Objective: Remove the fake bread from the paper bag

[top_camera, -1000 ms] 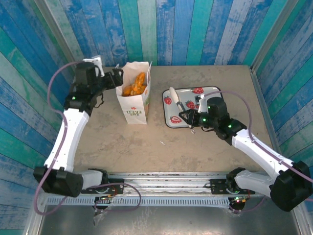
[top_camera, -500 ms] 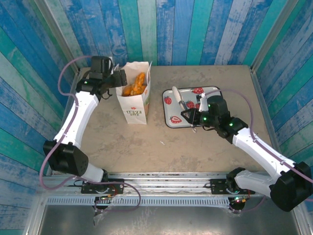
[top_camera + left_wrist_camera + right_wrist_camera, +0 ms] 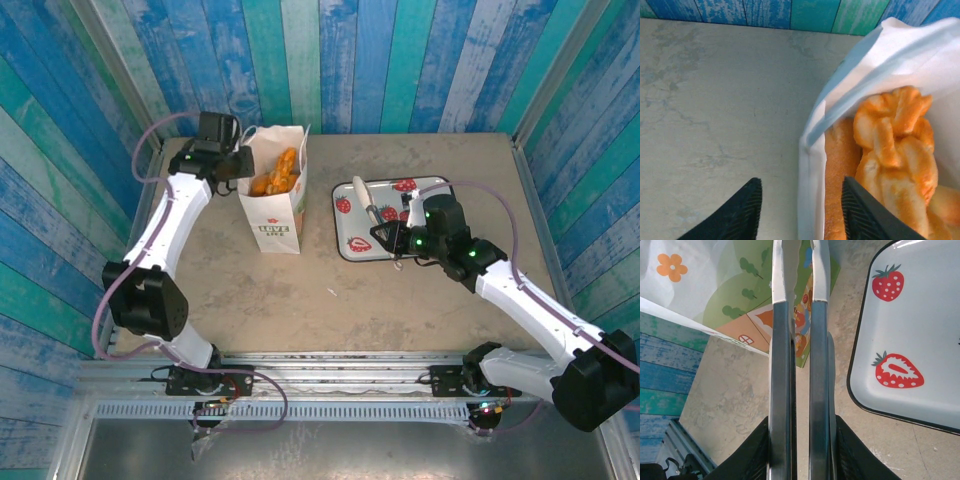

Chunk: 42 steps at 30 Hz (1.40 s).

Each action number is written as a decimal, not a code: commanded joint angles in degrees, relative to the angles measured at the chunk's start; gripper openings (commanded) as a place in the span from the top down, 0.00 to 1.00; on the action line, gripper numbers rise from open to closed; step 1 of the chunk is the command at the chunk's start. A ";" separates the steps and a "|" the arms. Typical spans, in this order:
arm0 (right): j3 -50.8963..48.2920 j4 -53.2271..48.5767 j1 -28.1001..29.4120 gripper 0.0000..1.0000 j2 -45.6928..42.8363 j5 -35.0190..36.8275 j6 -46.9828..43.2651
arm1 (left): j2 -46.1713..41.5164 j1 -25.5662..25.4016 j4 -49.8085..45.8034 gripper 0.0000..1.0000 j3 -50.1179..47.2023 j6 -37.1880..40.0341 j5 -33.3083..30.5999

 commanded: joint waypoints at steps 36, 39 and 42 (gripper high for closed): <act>4.10 -10.34 -0.23 0.73 -1.41 9.27 -2.71 | -5.03 -6.97 34.14 1.00 -4.99 18.23 -9.75; 4.20 -10.91 -0.19 0.73 -1.88 9.58 -2.80 | -5.73 -8.31 36.36 1.00 -7.66 19.63 -9.60; 4.71 -12.17 -0.26 0.73 -2.52 9.81 -2.92 | -5.76 -9.98 36.92 1.00 -9.34 20.06 -9.61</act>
